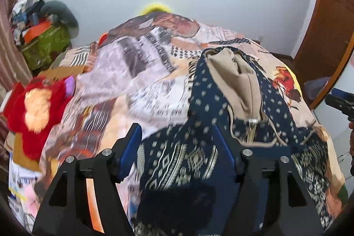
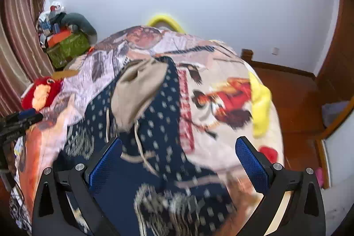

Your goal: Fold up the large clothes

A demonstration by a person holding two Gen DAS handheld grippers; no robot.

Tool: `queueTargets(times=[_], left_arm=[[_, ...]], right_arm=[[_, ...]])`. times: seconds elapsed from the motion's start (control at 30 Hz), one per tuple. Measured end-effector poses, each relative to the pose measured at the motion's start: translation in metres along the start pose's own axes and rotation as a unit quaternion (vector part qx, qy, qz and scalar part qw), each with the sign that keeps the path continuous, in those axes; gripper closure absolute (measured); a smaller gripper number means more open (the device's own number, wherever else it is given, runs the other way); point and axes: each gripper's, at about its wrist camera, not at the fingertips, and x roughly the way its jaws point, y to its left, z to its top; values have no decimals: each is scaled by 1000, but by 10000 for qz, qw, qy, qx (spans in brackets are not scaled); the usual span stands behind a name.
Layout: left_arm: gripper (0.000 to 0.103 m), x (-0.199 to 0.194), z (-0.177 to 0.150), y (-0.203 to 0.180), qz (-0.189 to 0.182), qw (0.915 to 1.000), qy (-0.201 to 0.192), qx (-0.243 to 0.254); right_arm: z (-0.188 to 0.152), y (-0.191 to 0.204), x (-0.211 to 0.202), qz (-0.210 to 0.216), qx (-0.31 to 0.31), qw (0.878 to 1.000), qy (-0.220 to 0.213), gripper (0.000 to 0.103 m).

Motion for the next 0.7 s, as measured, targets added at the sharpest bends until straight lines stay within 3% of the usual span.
queueTargets(times=[0.17, 0.33, 0.47, 0.57, 0.63, 0.67, 0.7], left_arm=[[33, 45, 23, -15, -99, 9998, 30, 147], [33, 99, 36, -16, -305, 9992, 224, -163], [33, 137, 42, -17, -214, 9989, 351, -246], [33, 165, 46, -22, -409, 9965, 679, -282], [33, 175, 47, -25, -454, 9957, 723, -371], [34, 177, 47, -26, -473, 9954, 718, -428], [44, 178, 48, -25, -582, 9941, 730, -553]], right_arm=[[28, -1, 55, 201, 206, 9995, 134, 1], [38, -6, 114, 241, 445, 9976, 475, 2], [43, -9, 159, 341, 619, 9946, 766, 6], [44, -12, 188, 535, 849, 9904, 953, 14], [43, -14, 205, 725, 1125, 9852, 1073, 26], [42, -14, 211, 774, 1224, 9835, 1083, 26], [43, -13, 214, 738, 1264, 9843, 991, 31]])
